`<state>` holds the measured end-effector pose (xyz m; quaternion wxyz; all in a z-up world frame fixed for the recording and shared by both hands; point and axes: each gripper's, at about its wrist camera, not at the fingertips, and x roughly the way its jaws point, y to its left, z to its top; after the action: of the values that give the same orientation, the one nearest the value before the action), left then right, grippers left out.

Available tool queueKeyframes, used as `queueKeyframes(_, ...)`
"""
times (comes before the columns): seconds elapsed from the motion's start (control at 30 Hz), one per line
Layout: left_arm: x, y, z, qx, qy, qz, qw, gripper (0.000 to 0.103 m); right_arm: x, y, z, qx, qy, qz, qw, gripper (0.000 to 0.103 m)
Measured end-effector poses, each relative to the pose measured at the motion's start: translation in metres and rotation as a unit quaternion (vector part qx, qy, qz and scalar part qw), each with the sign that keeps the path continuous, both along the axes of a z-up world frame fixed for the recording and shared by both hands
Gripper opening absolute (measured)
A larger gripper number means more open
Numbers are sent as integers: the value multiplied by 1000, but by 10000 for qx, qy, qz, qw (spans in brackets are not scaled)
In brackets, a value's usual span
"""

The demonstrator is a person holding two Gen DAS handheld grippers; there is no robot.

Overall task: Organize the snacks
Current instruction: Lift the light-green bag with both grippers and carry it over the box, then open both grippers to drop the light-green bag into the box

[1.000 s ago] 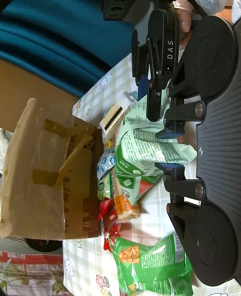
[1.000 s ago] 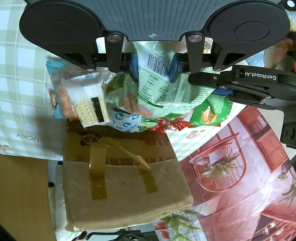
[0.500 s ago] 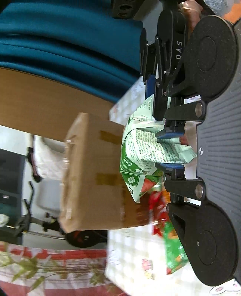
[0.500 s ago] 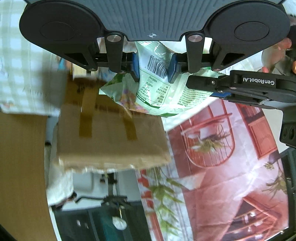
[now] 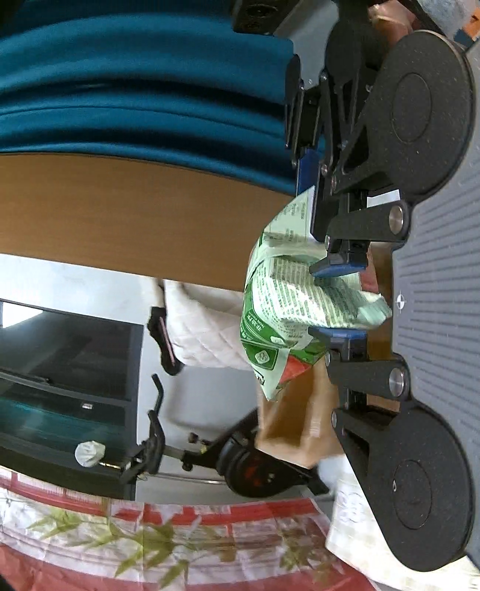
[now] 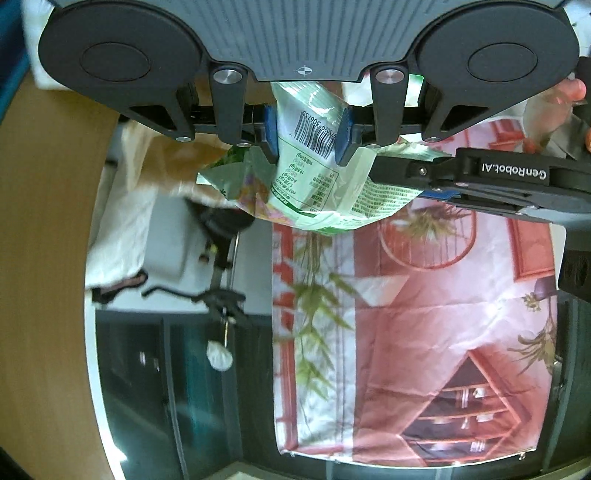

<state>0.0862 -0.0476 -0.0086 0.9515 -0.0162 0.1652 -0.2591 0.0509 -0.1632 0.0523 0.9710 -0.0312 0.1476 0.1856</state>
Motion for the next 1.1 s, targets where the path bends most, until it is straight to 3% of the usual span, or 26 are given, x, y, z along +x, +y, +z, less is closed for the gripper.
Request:
queueKeyframes(0.13, 46, 2, 12, -117, -6, -24, 9999, 30, 46, -9, 12, -4, -75, -21, 10000, 29)
queueKeyframes(0.3, 90, -4, 13, 11, 11, 78, 10000, 31, 102, -13, 5, -1, -69, -67, 10000, 30)
queueKeyframes(0.57, 141, -6, -6, 279, 362, 210, 9987, 32, 158, -23, -32, 154, 334, -208, 9991, 30)
queueKeyframes(0.73, 154, -1, -18, 256, 623, 299, 9973, 33, 179, -26, -53, 275, 621, -334, 9971, 31)
queueKeyframes(0.87, 158, 7, -23, 146, 745, 394, 9963, 56, 184, -27, -65, 285, 792, -584, 9947, 39)
queueKeyframes(0.93, 152, 10, -19, 225, 677, 535, 9960, 63, 182, -29, -69, 283, 842, -696, 9936, 48)
queueKeyframes(1.1, 135, 19, -7, 369, 418, 826, 9950, 74, 164, -43, -68, 480, 807, -885, 9916, 50)
